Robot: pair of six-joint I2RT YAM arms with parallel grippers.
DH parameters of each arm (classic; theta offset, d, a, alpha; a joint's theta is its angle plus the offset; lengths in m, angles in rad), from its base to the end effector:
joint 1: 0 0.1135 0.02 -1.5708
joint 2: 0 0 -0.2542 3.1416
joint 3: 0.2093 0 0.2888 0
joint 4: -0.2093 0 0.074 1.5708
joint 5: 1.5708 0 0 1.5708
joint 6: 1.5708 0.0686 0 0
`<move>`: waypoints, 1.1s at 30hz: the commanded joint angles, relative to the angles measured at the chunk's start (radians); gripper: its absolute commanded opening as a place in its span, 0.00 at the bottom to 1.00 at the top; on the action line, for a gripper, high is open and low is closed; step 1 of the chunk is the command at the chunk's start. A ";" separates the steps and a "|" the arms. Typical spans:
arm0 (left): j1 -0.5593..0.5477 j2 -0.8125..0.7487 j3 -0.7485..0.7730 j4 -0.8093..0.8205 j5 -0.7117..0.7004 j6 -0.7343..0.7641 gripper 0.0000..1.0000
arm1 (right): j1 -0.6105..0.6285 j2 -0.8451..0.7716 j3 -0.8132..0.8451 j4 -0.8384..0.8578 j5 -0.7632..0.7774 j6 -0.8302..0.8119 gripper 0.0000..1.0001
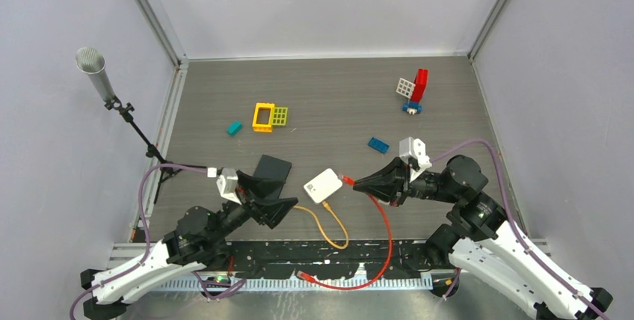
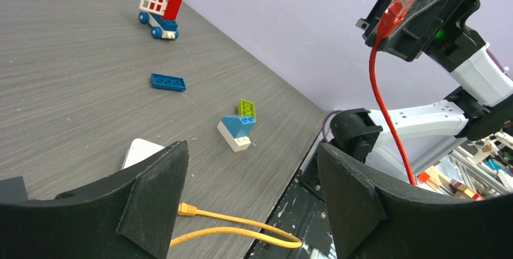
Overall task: Insert the plug into the switch port
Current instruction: Adjust the connector at the center of the board.
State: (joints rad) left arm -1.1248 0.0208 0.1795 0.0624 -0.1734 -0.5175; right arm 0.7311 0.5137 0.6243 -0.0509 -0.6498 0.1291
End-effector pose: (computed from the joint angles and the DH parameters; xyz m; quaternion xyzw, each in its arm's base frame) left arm 0.0855 -0.1514 0.2537 0.1216 0.6142 -0.5325 0.5696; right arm 0.1220 0.1652 0.3369 -0.4146 0.5517 0.4866 0.5357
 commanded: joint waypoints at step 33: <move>-0.004 0.310 0.132 0.450 0.241 0.152 0.79 | 0.003 -0.011 0.056 0.001 0.008 -0.123 0.01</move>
State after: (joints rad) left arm -1.1248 0.2596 0.2363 0.3370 0.0391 -0.4118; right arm 0.7311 0.4736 0.6319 0.0151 -0.7658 0.0414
